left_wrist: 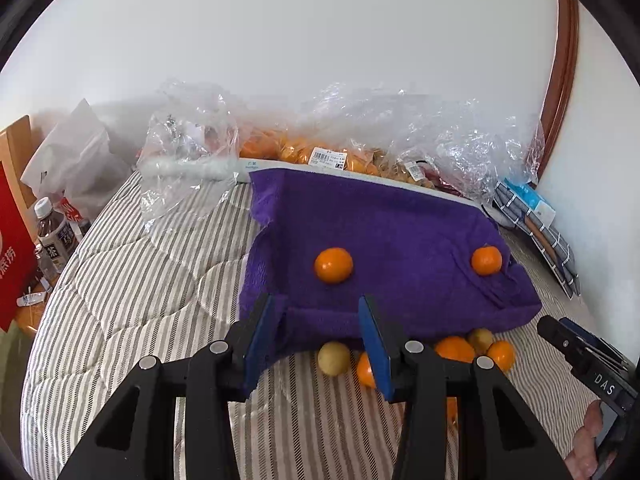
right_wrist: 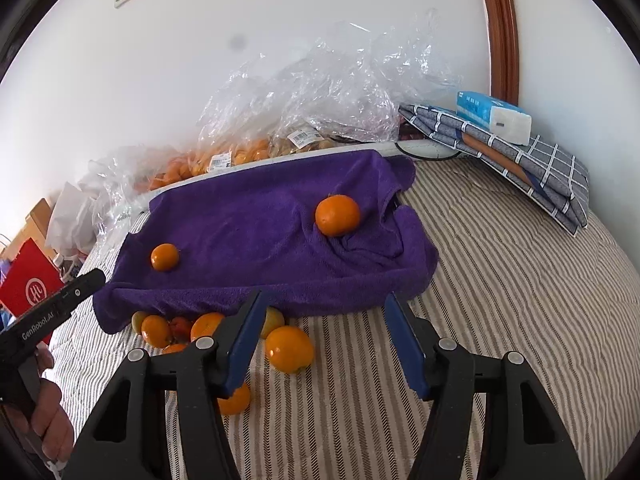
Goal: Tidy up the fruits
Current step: 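Withdraw both tools from the towel back toward the fruit on the cover, then close the right tool on a large orange while the left tool grasps the yellow-green fruit, then carry the orange with the right tool while the left tool carries the yellow-green fruit onto the towel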
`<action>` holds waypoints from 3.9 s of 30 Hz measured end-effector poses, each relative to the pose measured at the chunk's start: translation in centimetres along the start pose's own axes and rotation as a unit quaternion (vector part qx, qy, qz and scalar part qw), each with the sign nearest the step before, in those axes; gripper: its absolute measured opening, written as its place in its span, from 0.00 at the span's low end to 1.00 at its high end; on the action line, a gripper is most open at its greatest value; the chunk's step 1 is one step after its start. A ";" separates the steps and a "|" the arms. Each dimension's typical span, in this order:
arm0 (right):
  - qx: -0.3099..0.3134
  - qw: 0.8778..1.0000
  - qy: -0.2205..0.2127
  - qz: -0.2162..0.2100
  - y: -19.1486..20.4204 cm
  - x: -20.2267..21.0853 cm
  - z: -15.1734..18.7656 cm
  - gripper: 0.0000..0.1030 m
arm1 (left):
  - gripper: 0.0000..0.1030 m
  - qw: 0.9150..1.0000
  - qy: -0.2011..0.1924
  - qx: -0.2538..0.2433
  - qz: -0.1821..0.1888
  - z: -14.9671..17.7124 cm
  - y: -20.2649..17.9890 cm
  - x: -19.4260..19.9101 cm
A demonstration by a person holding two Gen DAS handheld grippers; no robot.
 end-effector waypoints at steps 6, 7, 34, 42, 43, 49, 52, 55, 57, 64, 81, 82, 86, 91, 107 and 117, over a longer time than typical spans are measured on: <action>0.024 1.000 0.003 0.006 1.4 -0.1 1.9 0.60 | 0.40 1.000 0.016 -0.012 -0.019 2.2 1.8 0.0; 0.027 1.000 0.008 0.005 1.6 -0.3 2.3 0.60 | 0.40 1.000 0.017 -0.007 -0.017 2.6 2.2 -0.1; 0.064 0.995 0.070 0.007 3.0 -5.1 3.5 0.59 | 0.48 0.996 0.062 0.064 -0.012 4.8 5.5 -2.2; 0.053 0.996 0.070 -0.007 2.8 -5.6 3.3 0.38 | 0.48 0.996 0.061 0.056 -0.019 4.9 5.3 -2.2; 0.053 0.996 0.068 -0.010 2.8 -5.5 3.3 0.34 | 0.48 0.996 0.061 0.056 -0.019 4.9 5.3 -2.2; 0.041 0.997 0.061 -0.016 2.5 -5.2 3.3 0.33 | 0.48 0.997 0.059 0.057 -0.010 4.8 5.1 -2.1; 0.037 0.997 0.057 -0.021 2.2 -4.8 3.3 0.33 | 0.48 0.997 0.054 0.060 -0.009 4.6 5.1 -2.0; 0.041 0.997 0.055 -0.020 1.8 -4.3 3.5 0.33 | 0.48 0.997 0.050 0.061 -0.008 4.5 5.1 -1.9; 0.041 0.998 0.051 -0.024 1.6 -4.0 3.4 0.33 | 0.48 0.997 0.049 0.060 -0.004 4.5 5.0 -1.8; 0.052 0.997 0.048 -0.015 0.3 -3.2 3.8 0.33 | 0.48 0.997 0.055 0.044 0.040 4.5 3.5 -1.7; 0.031 0.997 0.068 -0.027 -2.8 -3.1 4.5 0.34 | 0.41 0.996 0.084 -0.012 0.023 4.1 -0.8 -4.5; 0.029 0.997 0.068 -0.028 -2.9 -3.1 4.5 0.35 | 0.40 0.996 0.081 -0.011 0.022 4.1 -0.8 -4.5; 0.037 0.997 0.069 -0.019 -2.6 -3.1 4.6 0.35 | 0.35 0.997 0.078 0.005 0.028 4.0 -0.7 -4.7; 0.047 0.996 0.070 -0.009 -2.3 -3.1 4.6 0.35 | 0.22 0.995 0.077 0.019 0.064 4.1 -0.8 -4.7; 0.028 0.998 0.048 -0.038 -2.7 -2.2 4.3 0.33 | 0.22 0.998 -0.014 0.035 0.044 2.5 0.1 -1.4; 0.014 0.998 0.046 -0.034 -3.1 -2.2 4.3 0.33 | 0.22 0.997 -0.038 0.050 0.037 2.0 0.8 -0.8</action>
Point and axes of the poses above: each gripper's, at about its wrist camera, not at the fingertips, and x roughly against the way its jaws point, y to its left, z to its underside, the point moved 7 cm from there along -x, roughly the way its jaws point, and after that the axes turned 1 degree about x, right-handed, at the moved point
